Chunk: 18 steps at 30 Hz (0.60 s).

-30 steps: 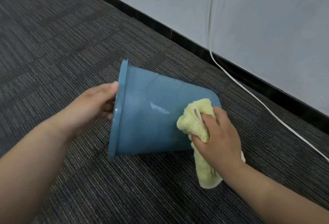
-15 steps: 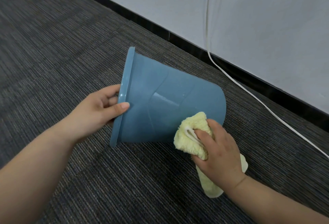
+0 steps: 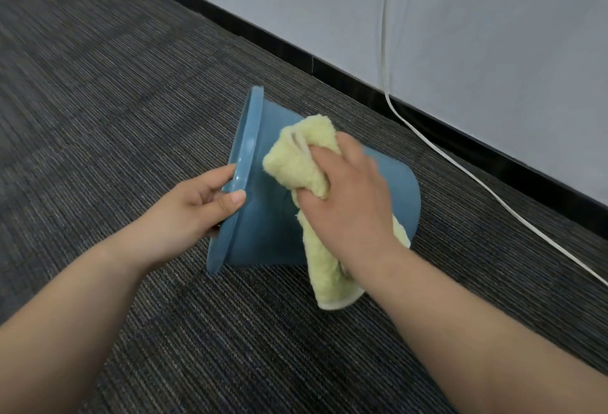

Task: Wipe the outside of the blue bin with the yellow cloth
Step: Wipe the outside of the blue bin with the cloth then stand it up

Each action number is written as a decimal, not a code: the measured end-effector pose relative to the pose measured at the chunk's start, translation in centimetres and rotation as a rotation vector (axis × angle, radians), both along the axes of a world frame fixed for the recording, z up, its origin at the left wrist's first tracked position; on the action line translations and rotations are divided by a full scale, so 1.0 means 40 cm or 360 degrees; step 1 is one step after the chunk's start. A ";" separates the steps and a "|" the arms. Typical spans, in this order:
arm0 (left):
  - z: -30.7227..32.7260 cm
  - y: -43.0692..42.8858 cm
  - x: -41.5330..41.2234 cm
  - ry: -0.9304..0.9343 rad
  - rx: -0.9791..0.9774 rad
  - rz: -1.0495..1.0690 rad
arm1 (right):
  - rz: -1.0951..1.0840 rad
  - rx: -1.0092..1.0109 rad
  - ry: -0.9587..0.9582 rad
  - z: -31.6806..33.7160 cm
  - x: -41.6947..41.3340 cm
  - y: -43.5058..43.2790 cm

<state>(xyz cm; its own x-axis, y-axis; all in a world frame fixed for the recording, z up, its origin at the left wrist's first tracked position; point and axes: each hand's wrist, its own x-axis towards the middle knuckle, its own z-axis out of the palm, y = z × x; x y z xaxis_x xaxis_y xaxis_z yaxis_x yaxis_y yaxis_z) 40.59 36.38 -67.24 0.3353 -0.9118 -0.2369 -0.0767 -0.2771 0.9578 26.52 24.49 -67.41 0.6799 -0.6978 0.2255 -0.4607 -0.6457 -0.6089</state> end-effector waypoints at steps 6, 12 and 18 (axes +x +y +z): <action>-0.013 0.014 0.011 0.0000 0.0013 0.0026 | 0.0592 -0.0261 0.0148 -0.014 -0.037 0.058; -0.007 -0.003 0.006 -0.0044 0.0005 0.0023 | 0.0262 -0.0152 0.0126 -0.012 -0.025 0.075; -0.009 0.005 0.001 -0.0077 0.0012 0.0086 | 0.0381 -0.0220 0.0170 -0.043 -0.051 0.071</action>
